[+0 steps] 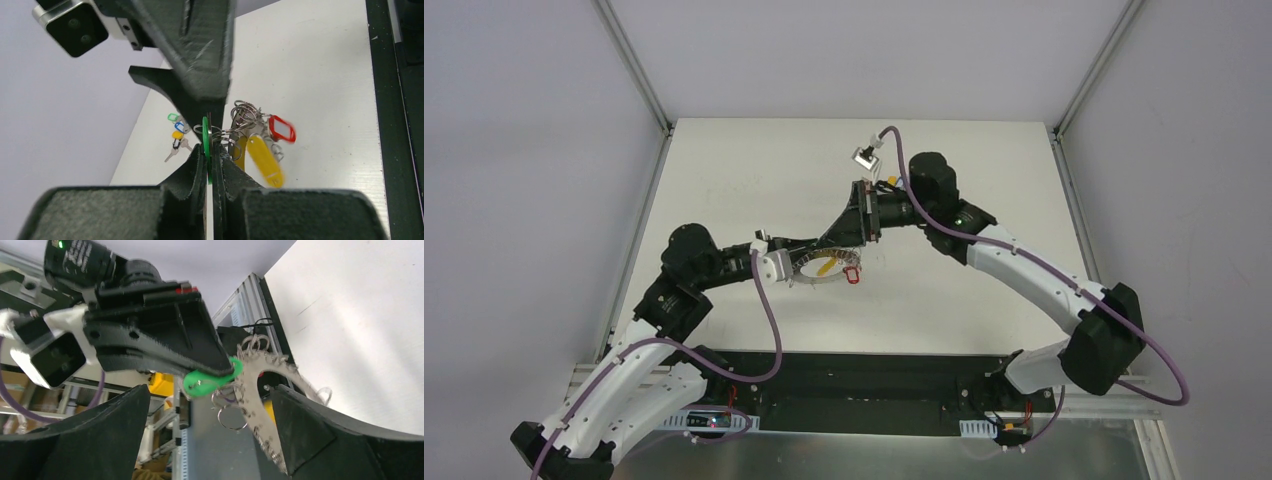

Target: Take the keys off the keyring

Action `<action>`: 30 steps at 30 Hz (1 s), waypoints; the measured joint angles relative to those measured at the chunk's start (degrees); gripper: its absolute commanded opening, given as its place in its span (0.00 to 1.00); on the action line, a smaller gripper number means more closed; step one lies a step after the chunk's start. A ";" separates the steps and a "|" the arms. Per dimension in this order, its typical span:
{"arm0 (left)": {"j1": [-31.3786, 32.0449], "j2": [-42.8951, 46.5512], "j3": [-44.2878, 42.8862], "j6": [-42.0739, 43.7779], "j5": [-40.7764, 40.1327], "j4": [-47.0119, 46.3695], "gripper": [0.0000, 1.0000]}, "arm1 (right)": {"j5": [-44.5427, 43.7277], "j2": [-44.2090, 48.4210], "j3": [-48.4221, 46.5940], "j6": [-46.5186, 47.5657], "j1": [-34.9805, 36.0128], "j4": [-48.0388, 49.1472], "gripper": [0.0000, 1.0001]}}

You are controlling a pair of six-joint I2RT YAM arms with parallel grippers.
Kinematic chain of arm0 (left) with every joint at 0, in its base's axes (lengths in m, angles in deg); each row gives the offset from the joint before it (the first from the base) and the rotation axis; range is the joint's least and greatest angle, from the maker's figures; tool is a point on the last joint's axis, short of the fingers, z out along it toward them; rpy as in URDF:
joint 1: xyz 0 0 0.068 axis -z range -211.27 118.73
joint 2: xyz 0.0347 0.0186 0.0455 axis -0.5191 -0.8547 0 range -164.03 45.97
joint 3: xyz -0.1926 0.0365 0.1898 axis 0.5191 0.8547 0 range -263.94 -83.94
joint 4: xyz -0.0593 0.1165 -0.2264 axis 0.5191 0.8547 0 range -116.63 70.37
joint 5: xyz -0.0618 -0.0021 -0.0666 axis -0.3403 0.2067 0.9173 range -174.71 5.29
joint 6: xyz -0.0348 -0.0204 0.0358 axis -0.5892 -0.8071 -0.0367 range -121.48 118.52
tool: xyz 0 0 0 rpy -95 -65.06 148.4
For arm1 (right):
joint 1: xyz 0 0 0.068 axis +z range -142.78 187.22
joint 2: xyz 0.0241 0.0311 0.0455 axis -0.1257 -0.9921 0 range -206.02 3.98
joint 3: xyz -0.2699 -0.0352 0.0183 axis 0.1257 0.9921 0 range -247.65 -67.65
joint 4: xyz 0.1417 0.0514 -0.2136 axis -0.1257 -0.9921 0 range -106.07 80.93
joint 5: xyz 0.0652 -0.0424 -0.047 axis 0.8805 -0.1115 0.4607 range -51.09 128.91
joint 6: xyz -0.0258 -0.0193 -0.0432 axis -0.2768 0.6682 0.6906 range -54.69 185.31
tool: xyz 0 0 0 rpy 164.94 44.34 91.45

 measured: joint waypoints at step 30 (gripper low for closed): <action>0.00 -2.12 0.07 2.05 13.46 0.72 0.00 | -18.47 17.53 22.82 31.71 4.98 18.18 0.36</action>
